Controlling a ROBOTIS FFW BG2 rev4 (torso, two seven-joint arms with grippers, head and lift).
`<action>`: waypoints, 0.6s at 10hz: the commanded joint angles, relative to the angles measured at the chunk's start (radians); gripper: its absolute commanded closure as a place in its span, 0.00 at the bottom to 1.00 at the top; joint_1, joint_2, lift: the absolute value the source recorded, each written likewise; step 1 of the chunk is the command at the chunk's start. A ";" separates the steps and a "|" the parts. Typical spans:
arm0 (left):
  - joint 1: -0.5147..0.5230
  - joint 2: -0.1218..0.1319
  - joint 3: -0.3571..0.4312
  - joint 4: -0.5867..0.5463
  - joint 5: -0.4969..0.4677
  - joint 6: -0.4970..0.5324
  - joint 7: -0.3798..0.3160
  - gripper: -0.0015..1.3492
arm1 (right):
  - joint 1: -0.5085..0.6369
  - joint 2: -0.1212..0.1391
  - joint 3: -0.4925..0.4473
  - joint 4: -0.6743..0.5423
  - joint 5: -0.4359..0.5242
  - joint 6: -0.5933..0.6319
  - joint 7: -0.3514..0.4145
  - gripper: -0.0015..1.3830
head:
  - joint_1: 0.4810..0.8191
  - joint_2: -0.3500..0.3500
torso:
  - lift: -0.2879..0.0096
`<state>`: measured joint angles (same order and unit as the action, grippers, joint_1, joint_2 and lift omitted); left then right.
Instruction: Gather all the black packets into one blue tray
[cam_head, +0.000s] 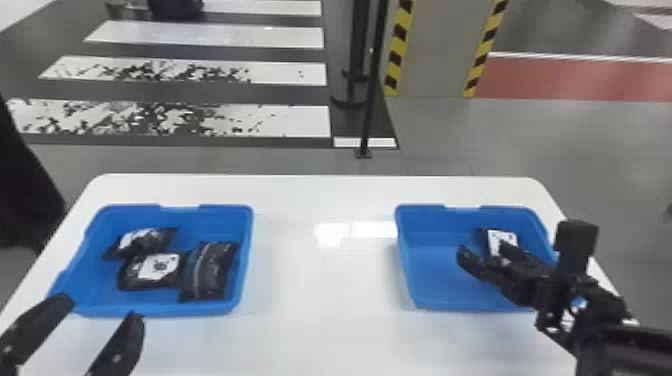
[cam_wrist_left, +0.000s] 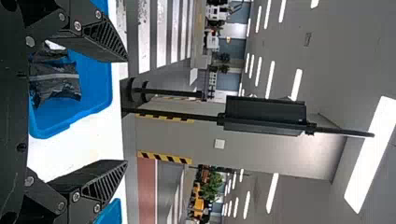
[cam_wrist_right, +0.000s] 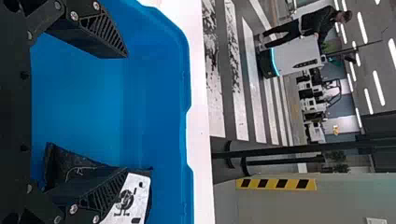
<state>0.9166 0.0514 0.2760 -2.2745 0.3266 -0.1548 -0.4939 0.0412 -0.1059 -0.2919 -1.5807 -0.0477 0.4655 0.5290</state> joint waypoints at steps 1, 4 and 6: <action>-0.006 0.004 -0.009 0.008 0.000 0.003 0.000 0.21 | -0.056 -0.015 -0.001 0.075 0.042 0.008 -0.001 0.12 | 0.63 0.39 | 0.60; -0.016 0.008 -0.019 0.015 0.004 0.007 0.000 0.21 | -0.110 -0.028 -0.053 0.151 0.143 0.015 -0.018 0.12 | 0.63 0.31 | 0.60; -0.018 0.008 -0.021 0.018 0.006 0.010 0.000 0.21 | -0.132 -0.029 -0.075 0.163 0.199 0.060 -0.027 0.15 | 0.63 0.26 | 0.60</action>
<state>0.8994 0.0599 0.2555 -2.2582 0.3315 -0.1454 -0.4945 -0.0829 -0.1345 -0.3620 -1.4229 0.1339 0.5105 0.5018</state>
